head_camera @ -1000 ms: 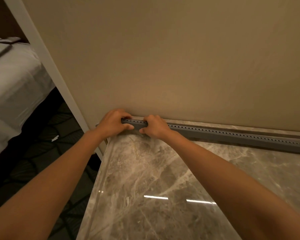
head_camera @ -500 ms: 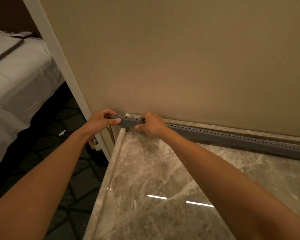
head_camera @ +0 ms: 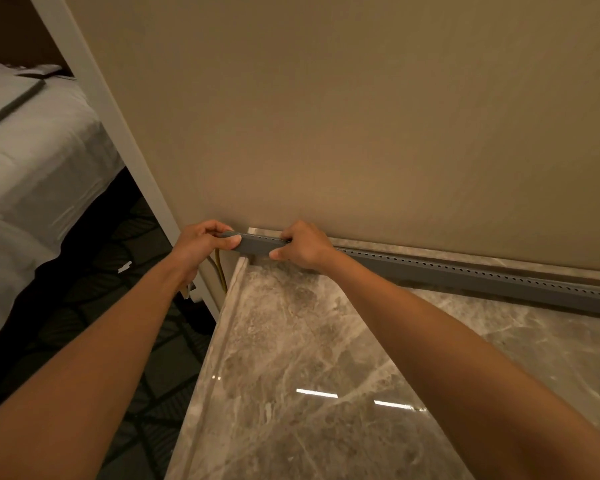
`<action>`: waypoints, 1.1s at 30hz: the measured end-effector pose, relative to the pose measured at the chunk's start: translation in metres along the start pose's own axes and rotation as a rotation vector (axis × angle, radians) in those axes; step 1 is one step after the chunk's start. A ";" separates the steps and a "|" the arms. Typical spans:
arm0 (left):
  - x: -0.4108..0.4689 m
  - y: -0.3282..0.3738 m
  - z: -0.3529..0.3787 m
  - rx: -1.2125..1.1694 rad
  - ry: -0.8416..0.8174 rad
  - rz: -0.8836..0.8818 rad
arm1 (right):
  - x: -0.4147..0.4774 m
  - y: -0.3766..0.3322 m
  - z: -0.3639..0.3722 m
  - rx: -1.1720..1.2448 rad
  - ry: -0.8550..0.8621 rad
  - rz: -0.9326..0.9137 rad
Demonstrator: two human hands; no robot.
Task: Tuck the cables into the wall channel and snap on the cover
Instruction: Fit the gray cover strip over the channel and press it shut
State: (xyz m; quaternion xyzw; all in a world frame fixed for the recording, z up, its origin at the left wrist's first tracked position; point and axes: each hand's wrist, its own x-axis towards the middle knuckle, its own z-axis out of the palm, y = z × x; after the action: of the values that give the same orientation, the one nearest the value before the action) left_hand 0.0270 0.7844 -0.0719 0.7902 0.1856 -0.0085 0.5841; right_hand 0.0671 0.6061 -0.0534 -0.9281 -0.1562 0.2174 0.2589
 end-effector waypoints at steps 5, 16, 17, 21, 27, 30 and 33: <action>-0.002 -0.002 -0.001 -0.007 -0.089 -0.023 | -0.001 0.000 -0.002 0.017 -0.026 -0.052; -0.005 -0.003 0.012 0.102 0.025 0.032 | 0.005 -0.019 0.014 -0.091 0.012 -0.081; -0.005 -0.003 0.014 0.088 0.046 0.029 | 0.005 -0.020 0.014 -0.096 0.015 -0.075; -0.006 0.000 0.014 0.062 0.084 0.017 | 0.004 -0.021 0.011 -0.070 0.001 -0.073; -0.009 0.008 0.018 0.269 0.152 0.108 | -0.002 -0.014 0.006 -0.045 0.030 -0.127; -0.012 0.014 0.031 0.631 0.170 0.335 | -0.012 0.002 0.000 -0.091 0.095 -0.131; -0.023 0.023 0.058 0.931 -0.009 0.508 | -0.030 0.032 -0.012 -0.159 0.161 -0.117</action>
State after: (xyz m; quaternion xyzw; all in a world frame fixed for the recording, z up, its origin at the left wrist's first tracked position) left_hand 0.0240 0.7186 -0.0637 0.9859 -0.0377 0.0483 0.1559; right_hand 0.0529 0.5627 -0.0518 -0.9494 -0.2058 0.1136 0.2084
